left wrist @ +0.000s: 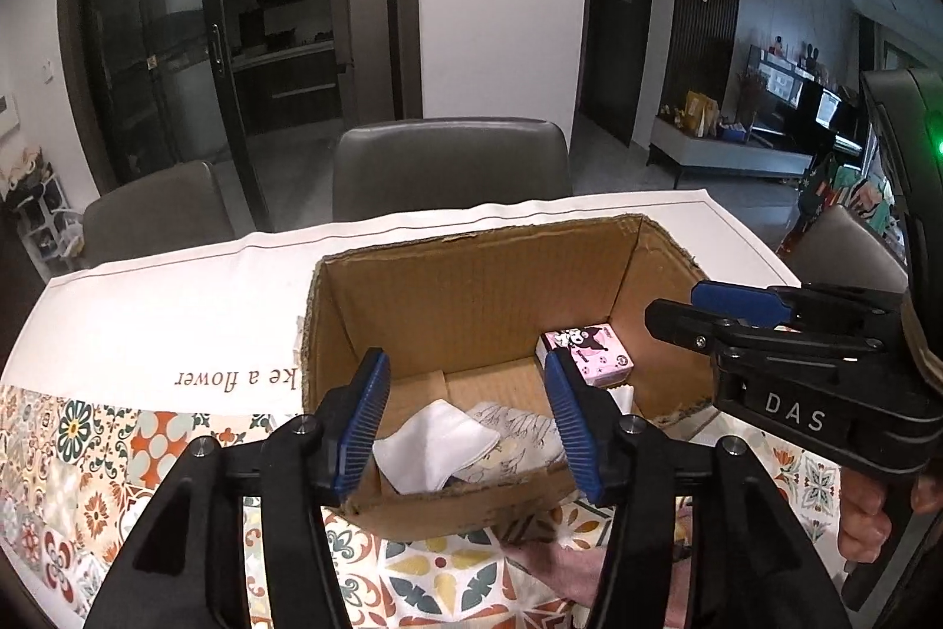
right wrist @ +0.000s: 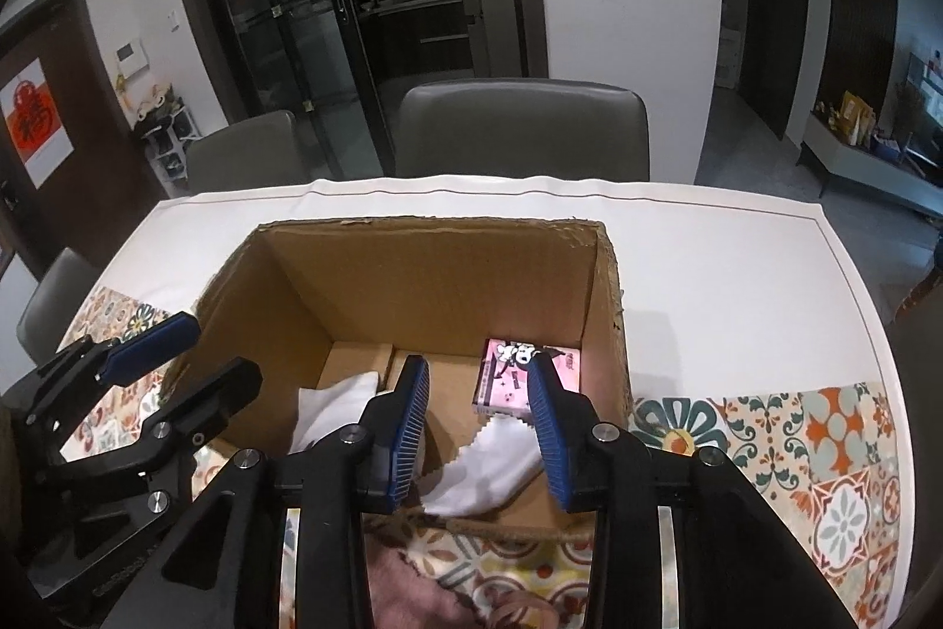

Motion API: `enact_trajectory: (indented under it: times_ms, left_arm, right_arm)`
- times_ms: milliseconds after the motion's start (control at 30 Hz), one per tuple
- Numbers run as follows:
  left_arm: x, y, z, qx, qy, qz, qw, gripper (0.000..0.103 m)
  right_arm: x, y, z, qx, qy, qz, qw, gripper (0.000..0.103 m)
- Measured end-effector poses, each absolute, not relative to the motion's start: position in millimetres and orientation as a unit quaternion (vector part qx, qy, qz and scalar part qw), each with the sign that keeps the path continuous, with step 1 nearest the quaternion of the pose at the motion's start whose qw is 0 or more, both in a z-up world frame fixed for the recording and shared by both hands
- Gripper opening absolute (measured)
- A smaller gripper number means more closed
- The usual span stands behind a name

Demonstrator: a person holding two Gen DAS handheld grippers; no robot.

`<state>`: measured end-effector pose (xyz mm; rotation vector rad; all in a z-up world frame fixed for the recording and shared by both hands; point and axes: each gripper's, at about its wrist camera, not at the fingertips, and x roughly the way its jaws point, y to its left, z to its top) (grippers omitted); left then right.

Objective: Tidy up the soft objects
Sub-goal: 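Withdraw both open tools from the box toward the remaining soft items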

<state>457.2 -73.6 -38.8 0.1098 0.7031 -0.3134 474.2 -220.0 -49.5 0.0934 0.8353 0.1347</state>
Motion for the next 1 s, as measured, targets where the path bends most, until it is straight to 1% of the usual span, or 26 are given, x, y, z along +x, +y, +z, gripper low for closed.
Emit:
enact_trajectory:
  times_ms: [267, 600, 1000]
  left_arm:
    - [428.9, -65.1, -18.5, 0.049, 0.325, -0.15, 0.933, 0.057]
    - [392.0, -57.2, 5.3, 0.052, 0.3, -0.146, 0.941, 0.059]
    - [355.3, -48.9, 4.9, 0.052, 0.302, -0.137, 0.942, 0.06]
  right_arm:
    - [450.9, -216.3, -31.8, 0.056, 0.391, 0.07, 0.916, 0.036]
    - [416.8, -207.0, -10.0, 0.058, 0.375, 0.084, 0.922, 0.036]
    - [381.1, -201.6, -4.0, 0.053, 0.373, 0.086, 0.922, 0.037]
